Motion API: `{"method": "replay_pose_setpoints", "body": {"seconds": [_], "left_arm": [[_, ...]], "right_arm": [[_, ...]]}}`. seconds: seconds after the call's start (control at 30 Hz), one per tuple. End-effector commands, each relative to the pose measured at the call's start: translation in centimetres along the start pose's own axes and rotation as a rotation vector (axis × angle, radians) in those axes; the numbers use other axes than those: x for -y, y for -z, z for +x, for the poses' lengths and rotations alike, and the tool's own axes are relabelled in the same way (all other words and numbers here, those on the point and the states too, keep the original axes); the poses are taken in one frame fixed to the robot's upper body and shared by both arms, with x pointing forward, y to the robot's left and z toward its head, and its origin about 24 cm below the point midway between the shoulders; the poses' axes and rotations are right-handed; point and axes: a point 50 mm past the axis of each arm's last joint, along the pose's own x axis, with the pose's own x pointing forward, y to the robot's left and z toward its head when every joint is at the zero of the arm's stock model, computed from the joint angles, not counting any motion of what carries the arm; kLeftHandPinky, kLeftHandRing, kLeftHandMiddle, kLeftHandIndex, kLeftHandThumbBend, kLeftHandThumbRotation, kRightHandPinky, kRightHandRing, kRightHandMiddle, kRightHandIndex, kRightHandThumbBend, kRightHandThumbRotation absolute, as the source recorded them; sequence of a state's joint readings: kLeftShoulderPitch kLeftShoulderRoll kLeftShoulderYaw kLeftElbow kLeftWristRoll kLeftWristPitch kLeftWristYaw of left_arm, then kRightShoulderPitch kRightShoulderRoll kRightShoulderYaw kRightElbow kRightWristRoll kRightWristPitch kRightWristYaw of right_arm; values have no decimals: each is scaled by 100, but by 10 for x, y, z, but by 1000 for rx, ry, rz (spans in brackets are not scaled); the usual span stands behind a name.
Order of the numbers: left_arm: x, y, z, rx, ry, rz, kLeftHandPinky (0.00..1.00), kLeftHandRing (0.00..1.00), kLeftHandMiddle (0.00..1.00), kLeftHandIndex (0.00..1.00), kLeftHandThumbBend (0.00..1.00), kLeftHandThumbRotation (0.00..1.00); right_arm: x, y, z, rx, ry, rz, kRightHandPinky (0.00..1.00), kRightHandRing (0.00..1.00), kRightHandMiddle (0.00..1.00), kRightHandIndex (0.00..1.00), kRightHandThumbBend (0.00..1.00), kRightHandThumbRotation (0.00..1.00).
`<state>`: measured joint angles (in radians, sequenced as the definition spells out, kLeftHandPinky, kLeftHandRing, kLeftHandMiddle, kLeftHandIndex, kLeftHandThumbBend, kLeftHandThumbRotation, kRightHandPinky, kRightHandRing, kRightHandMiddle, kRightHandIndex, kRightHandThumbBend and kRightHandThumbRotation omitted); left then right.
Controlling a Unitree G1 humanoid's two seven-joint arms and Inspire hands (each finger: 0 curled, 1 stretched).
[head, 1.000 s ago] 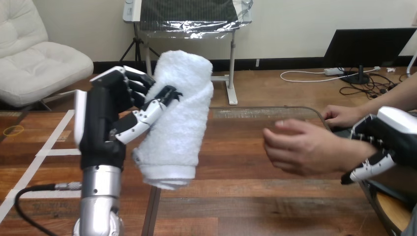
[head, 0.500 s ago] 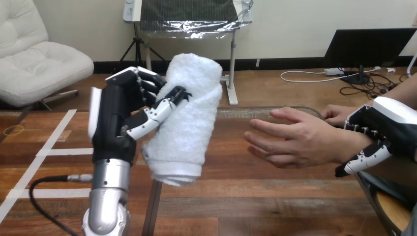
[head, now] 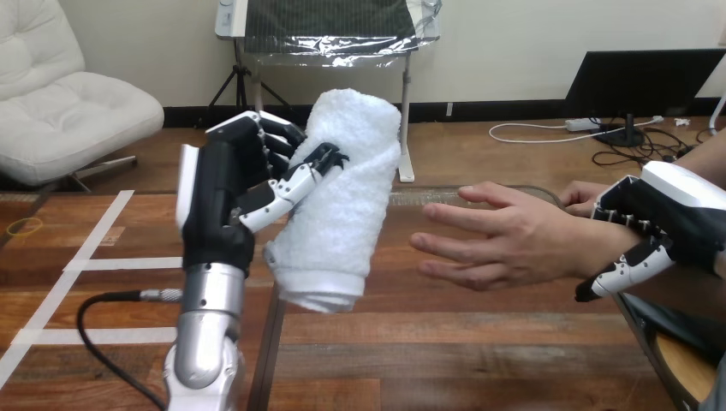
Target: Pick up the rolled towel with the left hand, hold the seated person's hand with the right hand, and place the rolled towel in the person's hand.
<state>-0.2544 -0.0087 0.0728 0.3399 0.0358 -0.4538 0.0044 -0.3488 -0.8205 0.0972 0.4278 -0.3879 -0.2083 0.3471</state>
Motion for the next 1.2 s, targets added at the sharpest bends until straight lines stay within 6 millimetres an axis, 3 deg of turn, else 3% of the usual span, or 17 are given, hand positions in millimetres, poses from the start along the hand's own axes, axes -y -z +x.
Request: {"method": "replay_pose_setpoints", "body": {"seconds": [0.0,0.73,1.17], "left_arm": [[11,-16,25,109,12,-38,21,27,33,37,49,0],[34,5,43,80,-10,-148,27,31,37,41,48,0],[53,11,45,48,-20,-173,26,31,38,42,53,0]], "right_arm": [[27,-26,10,90,104,30,29,32,37,37,90,16],[23,-40,15,136,108,33,31,32,36,36,90,18],[23,-46,18,143,110,36,31,32,36,36,92,20]]}}
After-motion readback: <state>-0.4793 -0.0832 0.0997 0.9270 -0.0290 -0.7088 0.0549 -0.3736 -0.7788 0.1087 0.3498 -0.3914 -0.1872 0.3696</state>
